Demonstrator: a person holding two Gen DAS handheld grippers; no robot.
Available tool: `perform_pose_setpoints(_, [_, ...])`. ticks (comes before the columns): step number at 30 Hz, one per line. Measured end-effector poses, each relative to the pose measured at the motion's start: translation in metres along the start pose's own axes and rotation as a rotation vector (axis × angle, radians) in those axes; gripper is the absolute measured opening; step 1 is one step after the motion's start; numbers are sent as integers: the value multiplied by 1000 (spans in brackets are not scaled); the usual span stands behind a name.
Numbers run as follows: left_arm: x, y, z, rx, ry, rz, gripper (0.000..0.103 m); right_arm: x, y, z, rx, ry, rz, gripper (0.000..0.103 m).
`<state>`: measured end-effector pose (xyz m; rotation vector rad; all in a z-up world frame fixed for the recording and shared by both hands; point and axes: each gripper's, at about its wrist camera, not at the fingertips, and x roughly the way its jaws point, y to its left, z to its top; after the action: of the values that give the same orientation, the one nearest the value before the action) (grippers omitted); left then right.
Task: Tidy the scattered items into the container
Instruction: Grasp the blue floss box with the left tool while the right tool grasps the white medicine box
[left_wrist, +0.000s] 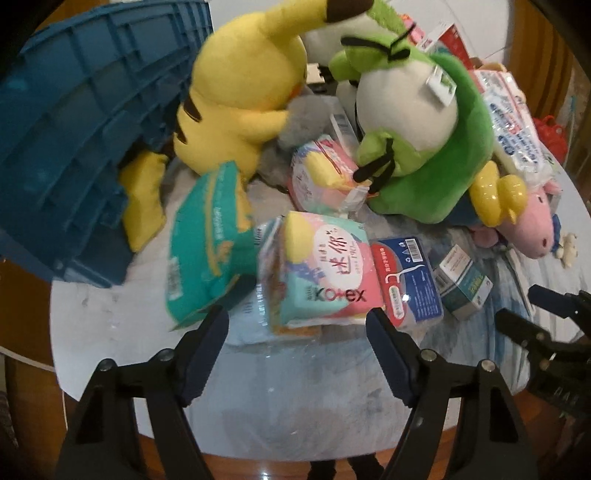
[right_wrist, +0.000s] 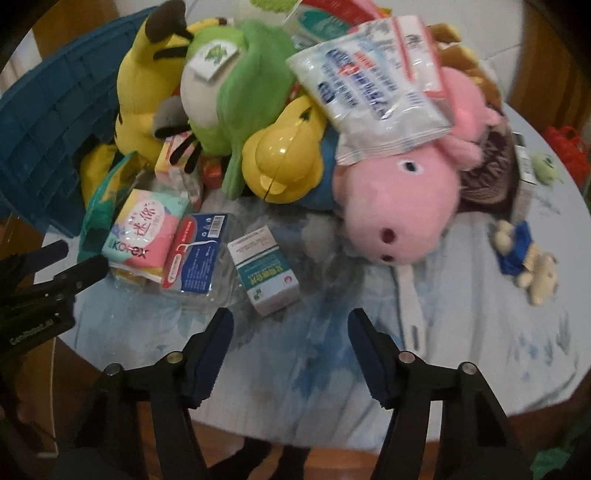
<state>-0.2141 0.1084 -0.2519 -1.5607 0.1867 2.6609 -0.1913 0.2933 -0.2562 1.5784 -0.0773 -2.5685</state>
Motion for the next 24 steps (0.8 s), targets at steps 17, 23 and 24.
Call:
perform_pose_setpoints(17, [36, -8, 12, -22, 34, 1, 68, 57, 0, 17, -89, 47, 18, 41])
perform_pose_setpoints(23, [8, -27, 18, -26, 25, -30, 66, 41, -33, 8, -25, 51, -17, 41])
perform_pose_setpoints(24, [2, -32, 19, -27, 20, -41, 68, 38, -39, 6, -13, 52, -27, 41])
